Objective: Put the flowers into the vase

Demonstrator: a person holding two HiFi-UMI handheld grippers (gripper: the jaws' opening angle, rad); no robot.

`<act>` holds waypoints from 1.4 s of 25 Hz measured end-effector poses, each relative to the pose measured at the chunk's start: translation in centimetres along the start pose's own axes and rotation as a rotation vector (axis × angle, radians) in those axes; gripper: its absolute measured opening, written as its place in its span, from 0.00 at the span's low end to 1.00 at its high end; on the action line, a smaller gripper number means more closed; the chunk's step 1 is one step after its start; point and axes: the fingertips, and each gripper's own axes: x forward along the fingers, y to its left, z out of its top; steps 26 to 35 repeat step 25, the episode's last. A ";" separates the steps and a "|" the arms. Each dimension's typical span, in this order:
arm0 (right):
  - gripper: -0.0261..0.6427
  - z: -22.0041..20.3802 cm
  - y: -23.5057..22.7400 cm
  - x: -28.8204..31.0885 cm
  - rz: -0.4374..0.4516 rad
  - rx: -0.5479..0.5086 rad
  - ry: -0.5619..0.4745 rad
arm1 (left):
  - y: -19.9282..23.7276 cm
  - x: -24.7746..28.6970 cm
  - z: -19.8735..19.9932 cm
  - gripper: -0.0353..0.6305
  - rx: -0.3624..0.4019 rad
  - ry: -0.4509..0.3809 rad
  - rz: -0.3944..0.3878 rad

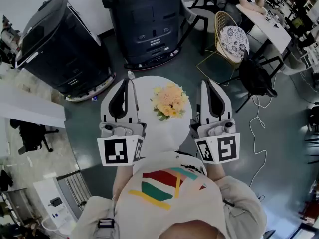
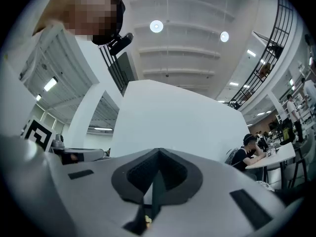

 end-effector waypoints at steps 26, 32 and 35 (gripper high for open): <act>0.06 -0.3 -1.1 -1.9 -0.018 -0.029 0.037 | -0.7 0.0 1.2 0.06 0.013 -0.029 0.009; 0.06 -0.3 -1.1 -1.9 -0.018 -0.029 0.037 | -0.7 0.0 1.2 0.06 0.013 -0.029 0.009; 0.06 -0.3 -1.1 -1.9 -0.018 -0.029 0.037 | -0.7 0.0 1.2 0.06 0.013 -0.029 0.009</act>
